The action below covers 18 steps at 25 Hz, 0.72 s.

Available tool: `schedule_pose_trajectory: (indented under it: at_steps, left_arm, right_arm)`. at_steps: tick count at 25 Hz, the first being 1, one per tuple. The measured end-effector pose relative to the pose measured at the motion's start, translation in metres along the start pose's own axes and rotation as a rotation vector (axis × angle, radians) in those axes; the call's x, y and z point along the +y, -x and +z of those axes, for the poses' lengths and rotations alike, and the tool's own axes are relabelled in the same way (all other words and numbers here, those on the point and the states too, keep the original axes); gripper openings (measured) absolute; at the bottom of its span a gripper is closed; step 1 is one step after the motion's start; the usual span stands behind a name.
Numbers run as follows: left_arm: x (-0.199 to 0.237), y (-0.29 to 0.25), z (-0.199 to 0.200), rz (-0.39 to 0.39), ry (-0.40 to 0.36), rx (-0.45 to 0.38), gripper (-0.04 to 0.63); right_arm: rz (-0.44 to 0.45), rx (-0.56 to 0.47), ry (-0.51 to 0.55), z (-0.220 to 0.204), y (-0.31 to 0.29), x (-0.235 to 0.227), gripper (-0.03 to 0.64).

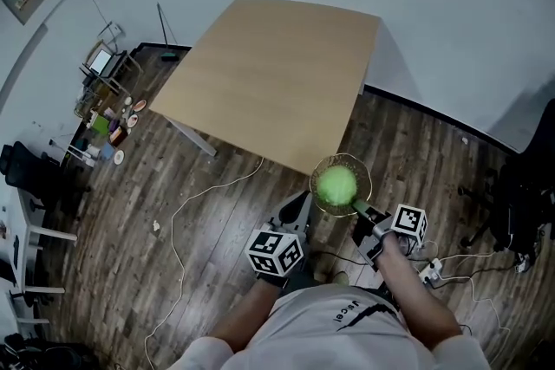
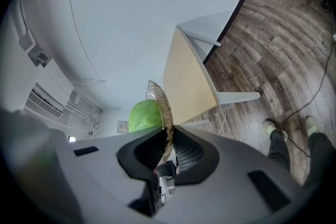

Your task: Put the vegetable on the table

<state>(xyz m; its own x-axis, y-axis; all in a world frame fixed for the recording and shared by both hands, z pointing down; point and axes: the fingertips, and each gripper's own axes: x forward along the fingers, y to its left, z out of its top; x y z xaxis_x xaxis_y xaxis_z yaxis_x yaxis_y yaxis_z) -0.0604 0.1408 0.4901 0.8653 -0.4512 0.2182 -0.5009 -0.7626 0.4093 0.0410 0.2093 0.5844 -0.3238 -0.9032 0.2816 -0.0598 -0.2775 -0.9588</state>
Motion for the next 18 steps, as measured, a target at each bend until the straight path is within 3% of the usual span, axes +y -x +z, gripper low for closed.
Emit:
schedule_pose_trajectory:
  at_steps: [8,18]
  left_arm:
    - [0.096,-0.022,0.049,-0.040,-0.036,0.026,0.014]
    - [0.166,-0.048,0.079,-0.093,-0.030,0.039,0.014]
  right_arm:
    - [0.004,-0.058,-0.018,0.009,-0.089,0.026,0.044]
    - [-0.025,-0.123,-0.037,0.034,-0.163,0.031,0.044]
